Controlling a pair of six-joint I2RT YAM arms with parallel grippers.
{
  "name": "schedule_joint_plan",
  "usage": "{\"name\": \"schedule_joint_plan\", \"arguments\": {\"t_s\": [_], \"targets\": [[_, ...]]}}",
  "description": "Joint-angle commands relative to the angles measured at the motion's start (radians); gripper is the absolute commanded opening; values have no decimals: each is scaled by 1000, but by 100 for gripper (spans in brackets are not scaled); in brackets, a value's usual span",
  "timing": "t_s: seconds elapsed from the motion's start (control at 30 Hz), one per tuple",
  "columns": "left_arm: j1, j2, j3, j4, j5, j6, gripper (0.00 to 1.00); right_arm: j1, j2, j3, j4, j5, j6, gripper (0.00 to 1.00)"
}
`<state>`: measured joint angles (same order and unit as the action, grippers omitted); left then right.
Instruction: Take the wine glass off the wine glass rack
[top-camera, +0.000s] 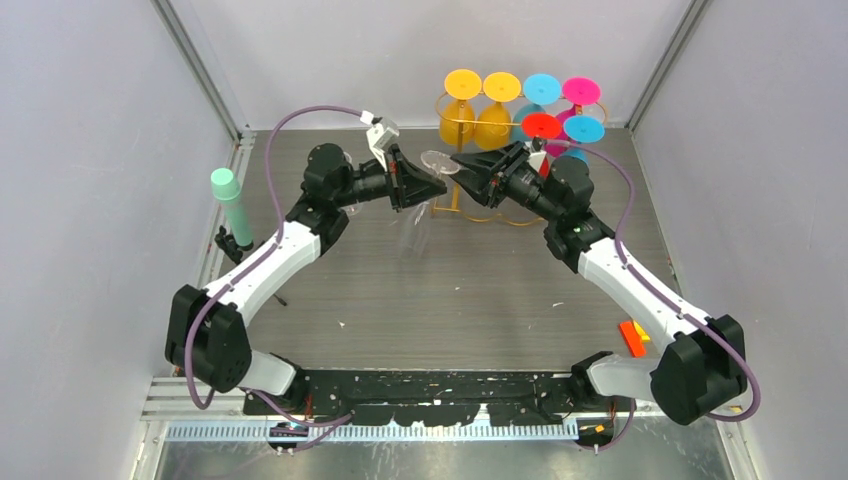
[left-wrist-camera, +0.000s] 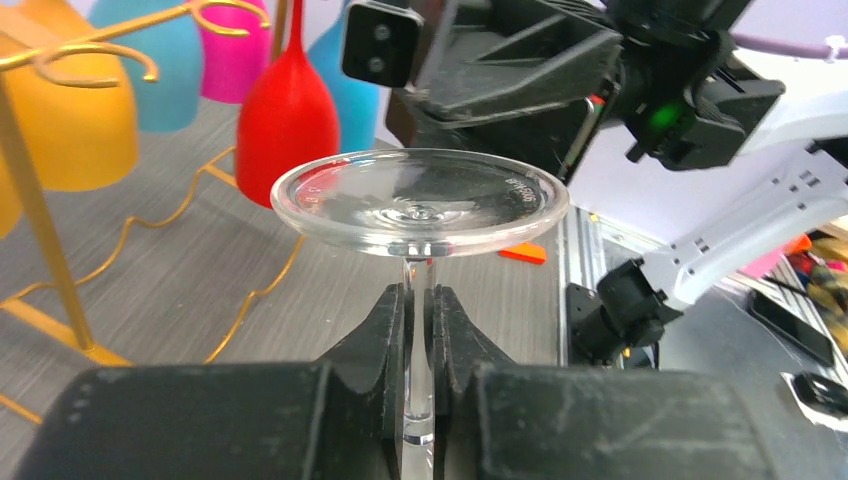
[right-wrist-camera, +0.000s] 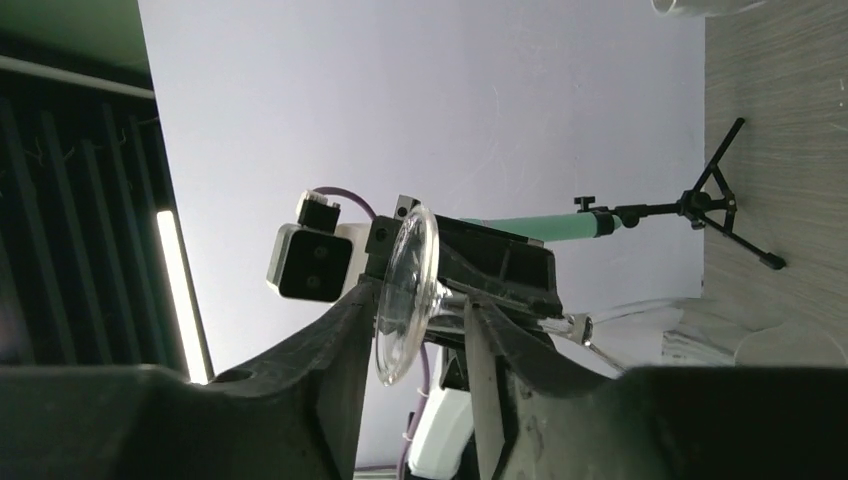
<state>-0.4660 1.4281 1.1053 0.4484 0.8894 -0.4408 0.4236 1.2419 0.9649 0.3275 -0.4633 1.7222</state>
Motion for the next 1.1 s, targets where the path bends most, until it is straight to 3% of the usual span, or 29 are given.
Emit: {"name": "schedule_joint_plan", "arguments": {"t_s": [0.0, 0.23, 0.47, 0.57, 0.8, 0.87, 1.0, 1.07], "targets": [[1, -99, 40, -24, -158, 7, 0, 6, -25, -2, 102, 7, -50, 49], [1, -161, 85, -42, -413, -26, 0, 7, -75, -83, 203, 75, -93, 70], [1, -221, 109, -6, -794, -264, 0, 90, -123, -53, 91, 160, -304, 75], [1, -241, 153, -157, -998, -383, 0, 144, -114, -32, 49, 203, -349, 75], [1, -275, 141, -167, -1172, -489, 0, 229, -78, -27, 86, 250, -376, 74], [1, -282, 129, -164, -1184, -530, 0, 241, -67, -22, 124, 252, -373, 72], [1, -283, 117, -158, -1172, -593, 0, 256, -42, -10, 205, 243, -366, 50], [1, -284, 105, -152, -1166, -612, 0, 261, -36, -19, 272, 256, -354, 44]]}}
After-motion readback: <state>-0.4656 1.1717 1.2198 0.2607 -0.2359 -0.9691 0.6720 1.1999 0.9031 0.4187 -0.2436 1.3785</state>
